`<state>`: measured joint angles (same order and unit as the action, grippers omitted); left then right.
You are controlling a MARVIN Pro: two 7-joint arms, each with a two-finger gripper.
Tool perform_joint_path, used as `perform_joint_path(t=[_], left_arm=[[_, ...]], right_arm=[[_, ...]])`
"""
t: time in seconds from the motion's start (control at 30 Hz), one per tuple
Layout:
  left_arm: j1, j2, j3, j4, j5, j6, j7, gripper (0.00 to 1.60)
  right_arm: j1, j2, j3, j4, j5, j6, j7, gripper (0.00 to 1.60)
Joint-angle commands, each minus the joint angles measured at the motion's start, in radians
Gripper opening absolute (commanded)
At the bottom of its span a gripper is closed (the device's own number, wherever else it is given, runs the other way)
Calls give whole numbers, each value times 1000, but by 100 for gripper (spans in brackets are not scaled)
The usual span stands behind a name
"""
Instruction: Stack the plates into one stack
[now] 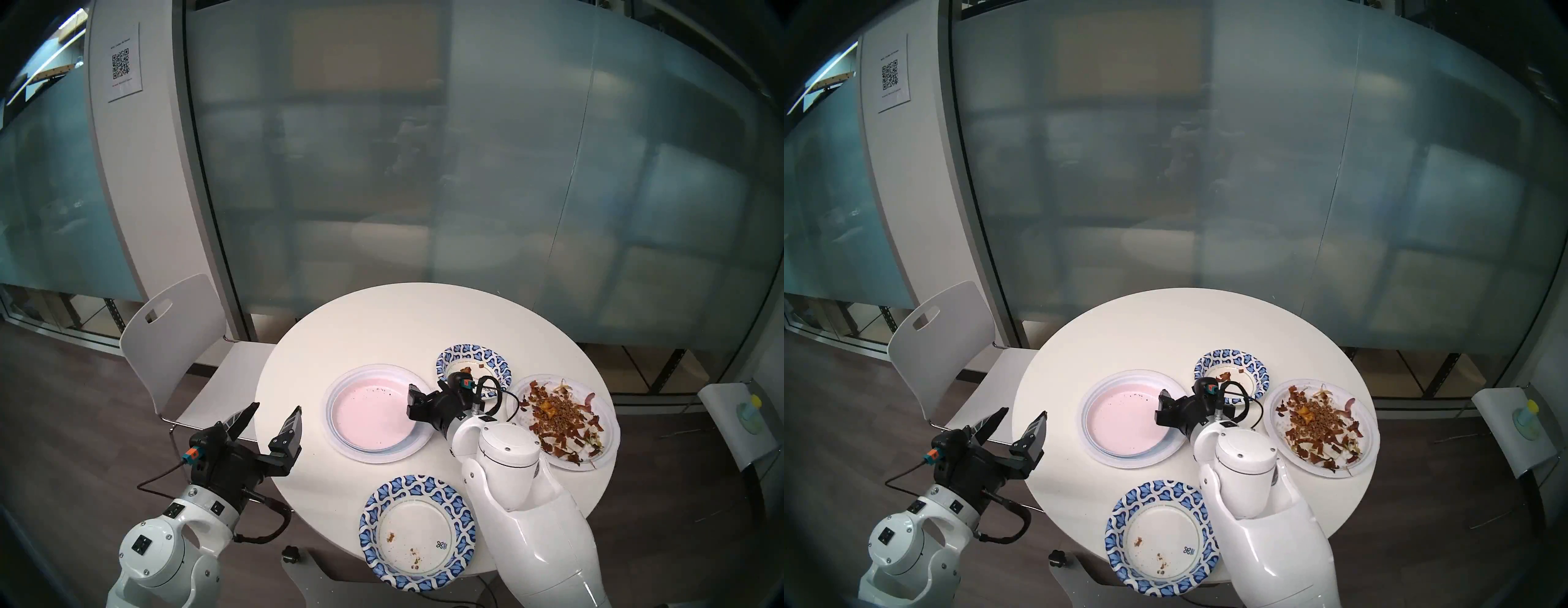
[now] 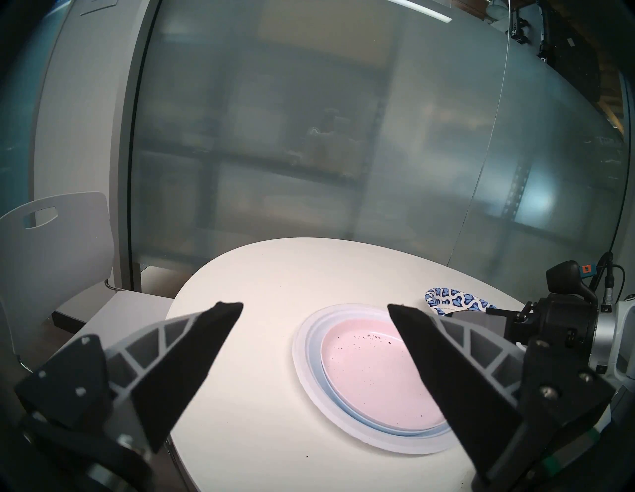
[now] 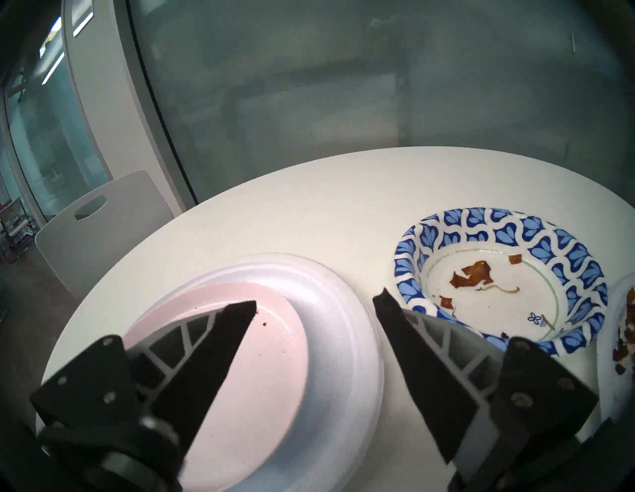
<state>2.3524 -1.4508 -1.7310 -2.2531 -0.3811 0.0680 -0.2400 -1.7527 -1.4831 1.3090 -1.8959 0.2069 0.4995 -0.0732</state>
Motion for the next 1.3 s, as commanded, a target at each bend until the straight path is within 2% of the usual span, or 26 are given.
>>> perform_joint_path(t=[0.0,0.1,0.27,0.33,0.43,0.57,0.67,0.8,0.97,1.27], left_arm=[[-3,-1,2,-18,-2,0,-1,160],[-4,-3,1,-17,-1,0,-3,160],[-4,-4,1,-17,0,0,-5,160],[-4,-6,0,-17,1,0,-6,160],[-5,-6,0,-17,1,0,-7,160],[-5,-9,-1,-17,3,1,-9,160],[-5,-10,-1,-17,3,1,-9,160],[-5,-12,-2,-18,4,2,-11,160],[-4,-14,-2,-20,5,6,-11,160],[-4,-18,-4,-21,7,9,-13,160]], right_arm=[[-104,32,27,-103,15,-40,-31,137],[-172,50,63,-165,19,-52,-54,139],[-220,68,99,-209,33,-65,-78,146],[-270,77,126,-254,43,-73,-91,152],[-282,83,140,-263,51,-77,-103,150],[-367,94,165,-340,72,-77,-120,154],[-373,95,165,-339,88,-77,-124,156],[-419,98,159,-349,118,-95,-114,160],[-488,90,178,-360,156,-177,-69,160],[-395,95,163,-291,185,-191,-18,158]])
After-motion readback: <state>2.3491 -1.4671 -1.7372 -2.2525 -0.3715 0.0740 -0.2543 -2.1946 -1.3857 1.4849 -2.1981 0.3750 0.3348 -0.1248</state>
